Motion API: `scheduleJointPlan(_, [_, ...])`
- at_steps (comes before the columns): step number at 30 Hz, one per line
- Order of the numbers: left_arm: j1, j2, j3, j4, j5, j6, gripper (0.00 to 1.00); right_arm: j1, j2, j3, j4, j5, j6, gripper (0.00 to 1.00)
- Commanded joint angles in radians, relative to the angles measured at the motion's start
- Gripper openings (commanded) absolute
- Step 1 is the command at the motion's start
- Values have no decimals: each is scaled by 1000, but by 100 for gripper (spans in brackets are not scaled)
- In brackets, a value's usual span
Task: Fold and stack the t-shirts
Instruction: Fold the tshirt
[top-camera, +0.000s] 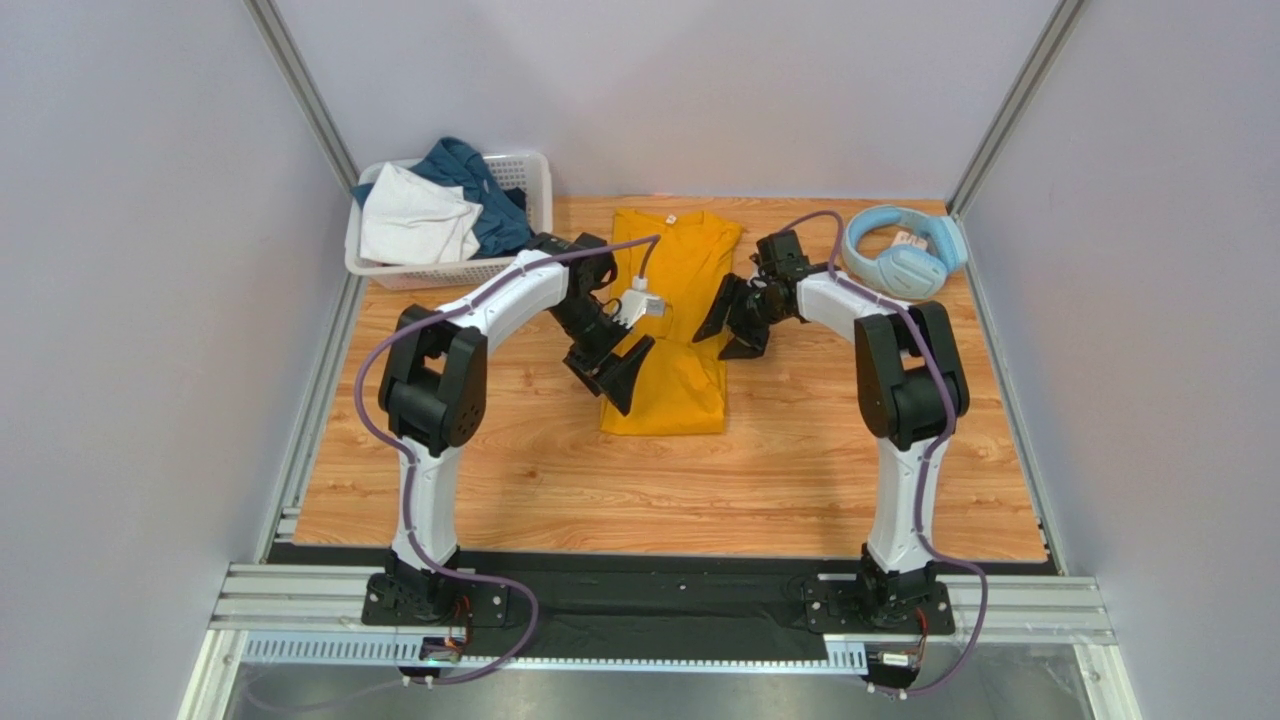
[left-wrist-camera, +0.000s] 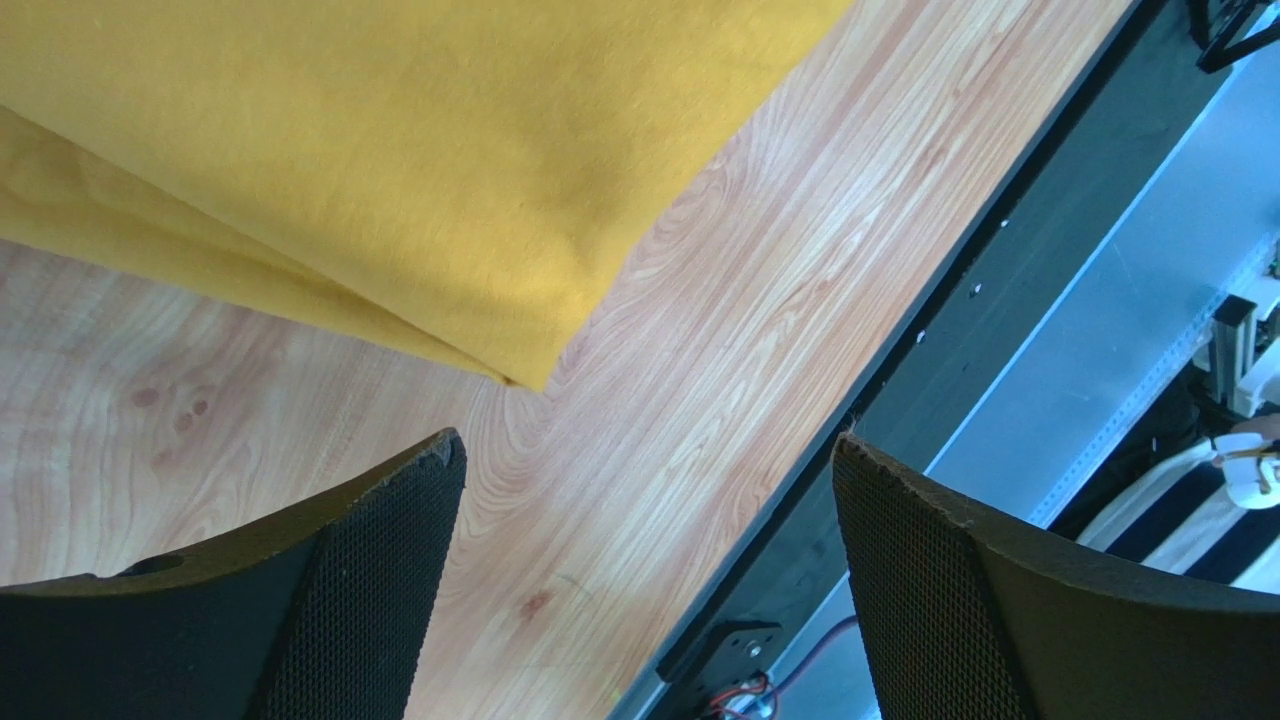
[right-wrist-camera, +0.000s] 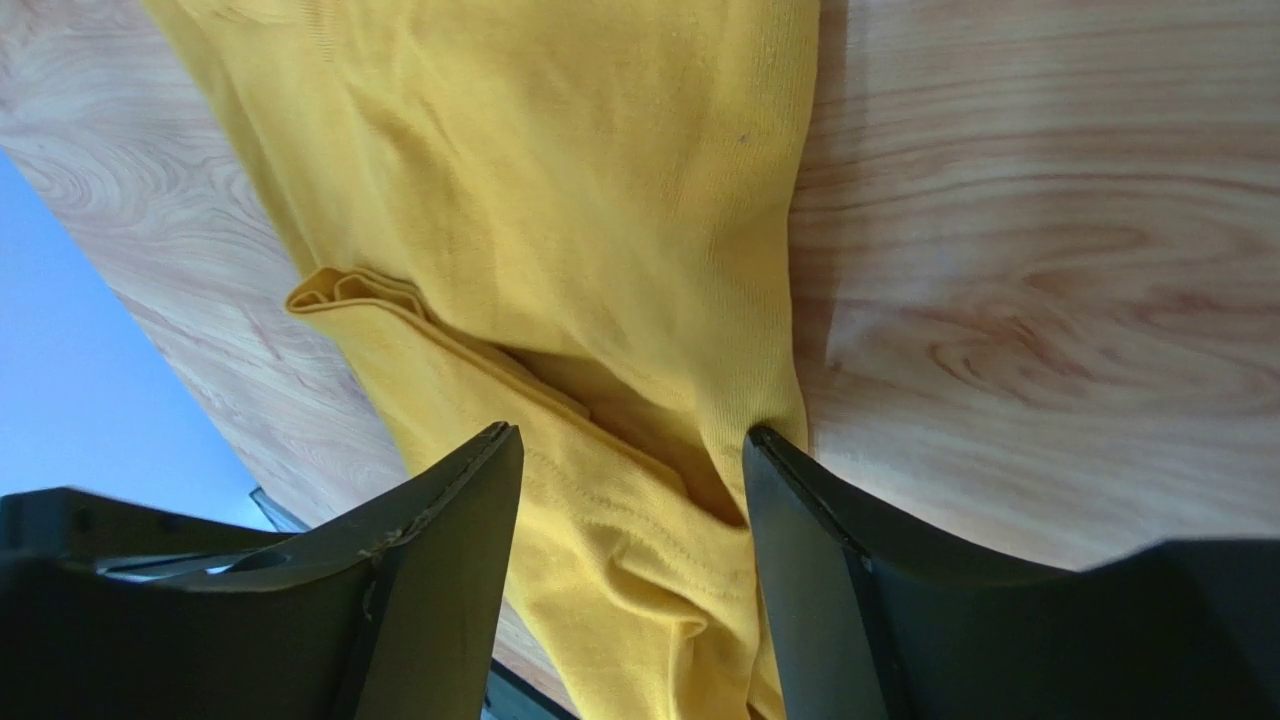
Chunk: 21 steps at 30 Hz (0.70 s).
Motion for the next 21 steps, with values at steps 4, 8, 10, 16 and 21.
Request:
scheduleJointPlan(4, [-46, -7, 76, -5, 44, -11, 96, 0, 52, 59, 57, -105, 20, 58])
scheduleJointPlan(8, [-56, 15, 78, 1, 43, -11, 96, 3, 37, 36, 70, -120, 27, 50])
scheduleJointPlan(10, [-54, 12, 66, -2, 26, -5, 96, -2, 20, 11, 61, -111, 11, 51])
scheduleJointPlan(16, [2, -62, -66, 32, 29, 12, 97, -19, -175, -86, -109, 137, -67, 62])
scheduleJointPlan(21, [41, -100, -155, 69, 9, 26, 98, -22, -380, -245, -94, 130, -20, 64])
